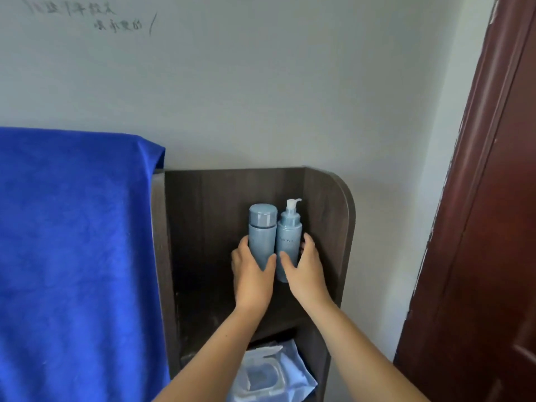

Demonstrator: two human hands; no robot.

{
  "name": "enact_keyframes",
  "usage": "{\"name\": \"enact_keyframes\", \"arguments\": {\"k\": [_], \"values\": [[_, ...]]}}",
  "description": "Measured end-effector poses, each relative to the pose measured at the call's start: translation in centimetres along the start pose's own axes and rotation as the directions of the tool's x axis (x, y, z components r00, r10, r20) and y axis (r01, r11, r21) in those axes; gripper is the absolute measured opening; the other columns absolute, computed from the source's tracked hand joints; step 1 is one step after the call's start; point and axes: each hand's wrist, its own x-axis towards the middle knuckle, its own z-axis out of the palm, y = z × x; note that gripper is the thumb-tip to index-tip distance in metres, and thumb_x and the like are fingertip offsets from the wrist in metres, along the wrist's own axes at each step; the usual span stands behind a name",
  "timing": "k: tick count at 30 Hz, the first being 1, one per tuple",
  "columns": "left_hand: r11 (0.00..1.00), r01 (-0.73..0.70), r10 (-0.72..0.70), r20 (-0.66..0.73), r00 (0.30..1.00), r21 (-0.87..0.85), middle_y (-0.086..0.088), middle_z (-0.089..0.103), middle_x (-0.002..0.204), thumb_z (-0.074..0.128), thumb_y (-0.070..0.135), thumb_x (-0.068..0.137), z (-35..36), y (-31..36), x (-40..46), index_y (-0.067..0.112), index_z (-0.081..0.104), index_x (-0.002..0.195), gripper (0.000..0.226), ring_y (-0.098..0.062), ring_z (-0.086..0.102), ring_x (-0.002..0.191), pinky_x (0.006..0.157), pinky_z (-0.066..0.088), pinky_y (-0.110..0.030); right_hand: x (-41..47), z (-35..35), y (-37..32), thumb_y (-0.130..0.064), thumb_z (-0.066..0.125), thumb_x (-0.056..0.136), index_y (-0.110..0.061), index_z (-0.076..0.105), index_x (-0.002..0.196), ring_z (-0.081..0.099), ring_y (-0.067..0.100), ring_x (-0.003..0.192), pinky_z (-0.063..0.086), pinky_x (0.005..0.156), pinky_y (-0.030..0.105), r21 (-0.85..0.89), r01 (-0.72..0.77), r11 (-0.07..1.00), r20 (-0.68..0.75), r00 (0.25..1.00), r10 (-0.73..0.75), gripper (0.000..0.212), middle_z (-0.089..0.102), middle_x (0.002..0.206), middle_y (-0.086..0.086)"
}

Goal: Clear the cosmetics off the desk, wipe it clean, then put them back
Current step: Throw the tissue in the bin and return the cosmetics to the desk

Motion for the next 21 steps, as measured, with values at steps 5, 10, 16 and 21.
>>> {"name": "enact_keyframes", "arguments": {"k": [5, 10, 16, 21], "values": [[1.0, -0.005, 0.006, -0.026, 1.0, 0.022, -0.001, 0.037, 0.13, 0.063, 0.02, 0.084, 0.5, -0.4, 0.3, 0.019, 0.031, 0.134, 0.059, -0.017, 0.04, 0.12, 0.092, 0.034, -0.025, 0.5, 0.7, 0.8, -0.016, 0.058, 0.089, -0.012, 0.036, 0.135, 0.05, 0.018, 0.114, 0.037, 0.087, 0.023, 0.078, 0.013, 0.997, 0.008, 1.0, -0.013, 0.051, 0.05, 0.13, 0.009], [0.999, 0.016, -0.017, 0.013, 1.0, 0.047, -0.002, 0.039, 0.131, 0.062, 0.018, 0.085, -0.3, 0.3, 0.3, 0.018, 0.032, 0.135, 0.059, -0.017, 0.043, 0.12, 0.091, 0.034, -0.025, -0.2, 0.5, 0.7, -0.016, 0.06, 0.088, -0.01, 0.042, 0.128, 0.053, 0.021, 0.111, 0.042, 0.088, 0.028, 0.106, 0.016, 0.994, -0.017, 1.0, -0.014, 0.045, 0.054, 0.124, 0.009], [0.995, -0.091, 0.093, 0.033, 0.995, -0.044, 0.006, 0.042, 0.127, 0.064, 0.018, 0.084, -4.0, 1.2, -3.1, 0.022, 0.035, 0.134, 0.058, 0.005, 0.045, 0.103, 0.084, 0.035, -0.01, -4.0, -2.2, -0.7, -0.023, 0.061, 0.087, -0.017, 0.042, 0.127, 0.051, 0.01, 0.102, 0.042, 0.083, 0.026, 0.102, 0.03, 0.994, -0.045, 0.999, -0.025, 0.045, 0.055, 0.119, 0.0], [0.968, -0.192, 0.206, 0.078, 0.975, -0.164, 0.023, 0.048, 0.117, 0.068, 0.02, 0.08, -9.8, 0.9, -8.6, 0.049, 0.037, 0.117, 0.056, 0.014, 0.045, 0.107, 0.082, 0.043, -0.012, -10.7, -3.8, -4.5, -0.021, 0.062, 0.086, -0.022, 0.042, 0.128, 0.049, 0.005, 0.103, 0.038, 0.083, 0.02, 0.148, 0.066, 0.987, -0.028, 0.998, -0.063, 0.046, 0.052, 0.116, -0.011]]}}
